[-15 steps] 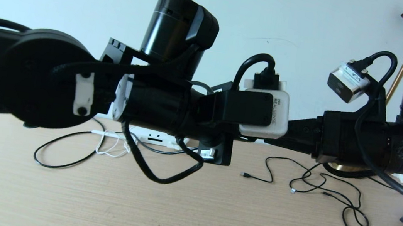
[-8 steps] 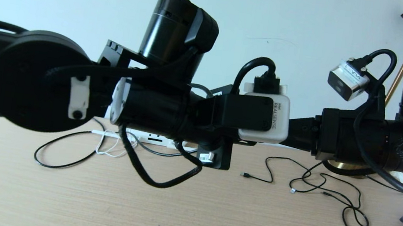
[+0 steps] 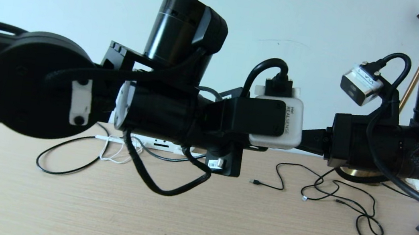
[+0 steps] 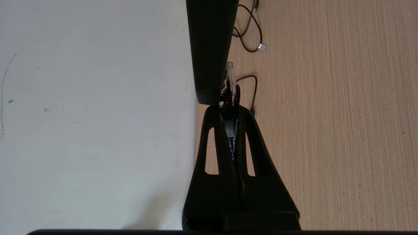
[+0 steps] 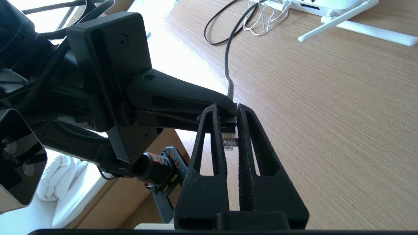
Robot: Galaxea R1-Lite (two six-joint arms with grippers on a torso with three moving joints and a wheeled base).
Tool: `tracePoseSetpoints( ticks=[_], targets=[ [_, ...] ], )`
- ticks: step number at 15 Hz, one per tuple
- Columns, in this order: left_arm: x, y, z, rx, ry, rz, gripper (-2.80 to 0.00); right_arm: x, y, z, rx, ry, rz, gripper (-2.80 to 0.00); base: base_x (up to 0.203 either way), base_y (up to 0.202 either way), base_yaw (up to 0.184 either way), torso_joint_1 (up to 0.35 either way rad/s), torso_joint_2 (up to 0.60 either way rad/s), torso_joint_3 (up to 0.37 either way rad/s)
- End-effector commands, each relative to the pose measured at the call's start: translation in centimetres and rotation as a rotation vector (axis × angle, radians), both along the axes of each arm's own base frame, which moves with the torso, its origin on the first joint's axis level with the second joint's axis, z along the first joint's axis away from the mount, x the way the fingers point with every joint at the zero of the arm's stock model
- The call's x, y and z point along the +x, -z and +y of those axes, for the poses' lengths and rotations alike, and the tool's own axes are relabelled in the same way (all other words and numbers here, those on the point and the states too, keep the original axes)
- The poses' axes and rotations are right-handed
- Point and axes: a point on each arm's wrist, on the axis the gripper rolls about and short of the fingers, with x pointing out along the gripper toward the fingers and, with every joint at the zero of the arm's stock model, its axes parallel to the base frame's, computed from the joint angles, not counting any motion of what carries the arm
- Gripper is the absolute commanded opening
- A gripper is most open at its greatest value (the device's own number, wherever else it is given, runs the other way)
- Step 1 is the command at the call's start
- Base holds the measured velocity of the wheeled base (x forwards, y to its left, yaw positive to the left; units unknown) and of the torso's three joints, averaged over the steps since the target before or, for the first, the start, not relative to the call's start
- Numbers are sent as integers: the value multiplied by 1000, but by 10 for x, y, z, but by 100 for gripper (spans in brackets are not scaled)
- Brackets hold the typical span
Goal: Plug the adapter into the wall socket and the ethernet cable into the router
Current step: Hand it to the other hand
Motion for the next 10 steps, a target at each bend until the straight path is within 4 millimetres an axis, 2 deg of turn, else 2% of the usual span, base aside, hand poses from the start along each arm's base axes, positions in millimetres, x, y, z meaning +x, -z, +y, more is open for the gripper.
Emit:
tracePoseSetpoints(
  ticks=[1, 4, 5, 6, 10],
  targets=[
    [1, 2, -1, 4, 3, -3, -280, 0, 1, 0, 1, -5, 8, -280, 0, 0, 0, 0, 0, 0],
    [1, 1, -1, 3, 4, -4, -280, 0, 1, 0, 1, -6, 5, -280, 0, 0, 0, 0, 0, 0],
    [1, 1, -1, 4, 3, -3, -280, 0, 1, 1, -1, -6, 5, -98, 0, 0, 0, 0, 0, 0],
    [1, 2, -1, 4, 3, -3, -280, -1, 3, 0, -7, -7, 7, 0, 0, 0, 0, 0, 0, 0],
    [0, 3, 0, 7, 4, 0, -280, -1, 2, 0, -5, -7, 6, 0, 0, 0, 0, 0, 0, 0]
  ],
)
